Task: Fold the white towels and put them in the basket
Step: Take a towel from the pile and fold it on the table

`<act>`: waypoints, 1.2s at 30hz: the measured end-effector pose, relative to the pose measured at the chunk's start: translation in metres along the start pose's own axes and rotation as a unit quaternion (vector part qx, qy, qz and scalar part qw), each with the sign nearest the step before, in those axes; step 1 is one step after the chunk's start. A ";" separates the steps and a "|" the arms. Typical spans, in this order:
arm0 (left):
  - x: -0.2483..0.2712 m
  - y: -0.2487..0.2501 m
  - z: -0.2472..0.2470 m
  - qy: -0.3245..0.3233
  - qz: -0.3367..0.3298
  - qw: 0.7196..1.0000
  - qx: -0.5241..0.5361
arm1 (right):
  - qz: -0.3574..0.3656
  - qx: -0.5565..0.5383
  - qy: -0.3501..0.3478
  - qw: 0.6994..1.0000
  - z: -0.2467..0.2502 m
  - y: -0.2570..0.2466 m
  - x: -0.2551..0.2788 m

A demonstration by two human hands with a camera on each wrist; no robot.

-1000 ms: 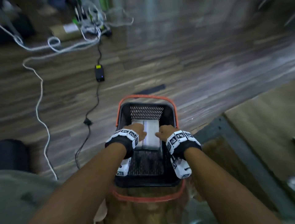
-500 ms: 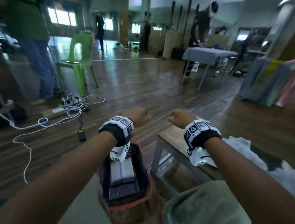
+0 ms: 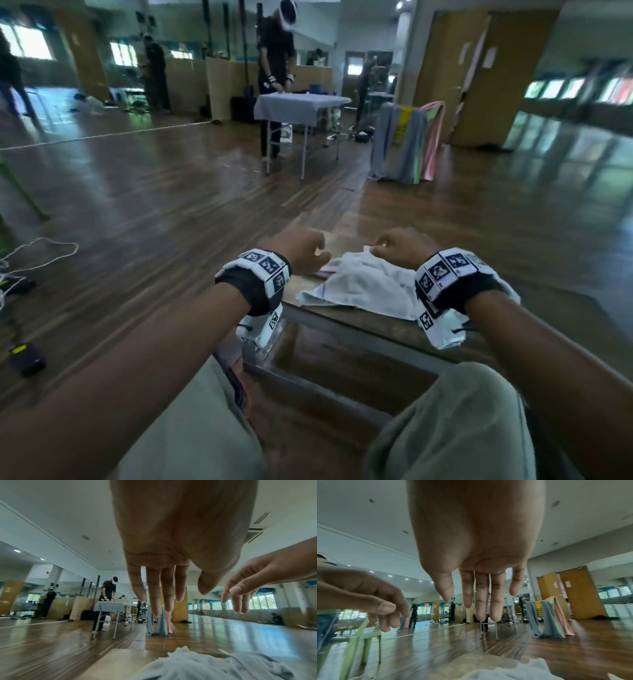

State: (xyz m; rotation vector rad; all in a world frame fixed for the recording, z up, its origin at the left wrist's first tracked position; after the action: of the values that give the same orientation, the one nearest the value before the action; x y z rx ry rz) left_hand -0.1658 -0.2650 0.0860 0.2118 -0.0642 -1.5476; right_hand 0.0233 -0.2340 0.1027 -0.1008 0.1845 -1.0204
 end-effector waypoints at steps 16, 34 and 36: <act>-0.080 0.068 -0.196 -0.096 -0.114 0.988 0.041 | -0.046 0.019 -0.066 0.997 -0.162 0.113 0.001; -0.098 0.077 -0.231 0.010 -0.170 0.983 -0.066 | -0.009 0.180 -0.014 0.983 -0.208 0.113 -0.020; -0.095 0.074 -0.231 0.012 -0.172 0.984 -0.041 | -0.008 0.181 -0.027 0.983 -0.207 0.113 -0.018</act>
State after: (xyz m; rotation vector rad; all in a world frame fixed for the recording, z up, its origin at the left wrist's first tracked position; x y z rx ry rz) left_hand -0.0551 -0.1473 -0.1188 0.1812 0.0586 -1.8866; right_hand 0.0669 -0.1593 -0.1169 0.2014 -0.0540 -1.0519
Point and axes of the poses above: each hand's wrist, its own x-axis away from the middle knuckle, its own z-axis out of the back of the hand, y = z × x, the point moved 5 cm from there along -x, towards the middle knuckle, and after that the axes turned 12 degrees about z, right-handed, at the moved point
